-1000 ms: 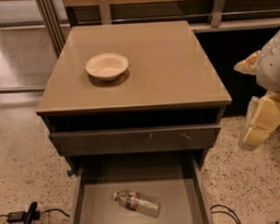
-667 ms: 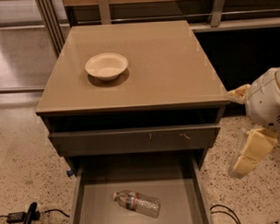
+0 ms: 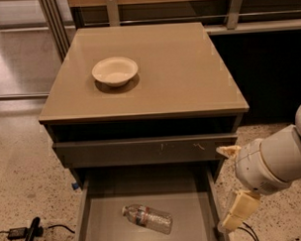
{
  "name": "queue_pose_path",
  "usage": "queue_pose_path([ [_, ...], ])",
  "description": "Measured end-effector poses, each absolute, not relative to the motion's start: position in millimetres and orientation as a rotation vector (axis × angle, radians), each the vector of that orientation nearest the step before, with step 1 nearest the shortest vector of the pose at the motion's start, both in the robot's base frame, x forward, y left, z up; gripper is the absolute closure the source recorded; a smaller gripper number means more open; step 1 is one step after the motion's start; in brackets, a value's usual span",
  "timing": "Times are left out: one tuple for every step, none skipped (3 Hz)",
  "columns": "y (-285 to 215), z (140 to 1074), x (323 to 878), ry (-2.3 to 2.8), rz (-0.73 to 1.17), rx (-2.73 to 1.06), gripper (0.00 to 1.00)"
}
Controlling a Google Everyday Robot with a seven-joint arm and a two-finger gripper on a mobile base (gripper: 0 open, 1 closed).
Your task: Pick water bottle from middle drawer and place on counter
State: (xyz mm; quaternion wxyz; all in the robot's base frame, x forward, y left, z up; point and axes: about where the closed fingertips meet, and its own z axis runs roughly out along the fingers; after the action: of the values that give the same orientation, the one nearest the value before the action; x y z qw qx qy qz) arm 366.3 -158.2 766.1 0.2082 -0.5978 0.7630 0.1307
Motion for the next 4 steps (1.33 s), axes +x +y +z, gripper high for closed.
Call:
queue_pose_path([
  [-158,766,366,2.123,0.364,-1.664,0.0],
  [-142,740,372,2.127,0.388,-1.684,0.0],
  [-120,688,383,2.147,0.444,-1.686,0.0],
  [-109,641,392,2.17,0.481,-1.659,0.0],
])
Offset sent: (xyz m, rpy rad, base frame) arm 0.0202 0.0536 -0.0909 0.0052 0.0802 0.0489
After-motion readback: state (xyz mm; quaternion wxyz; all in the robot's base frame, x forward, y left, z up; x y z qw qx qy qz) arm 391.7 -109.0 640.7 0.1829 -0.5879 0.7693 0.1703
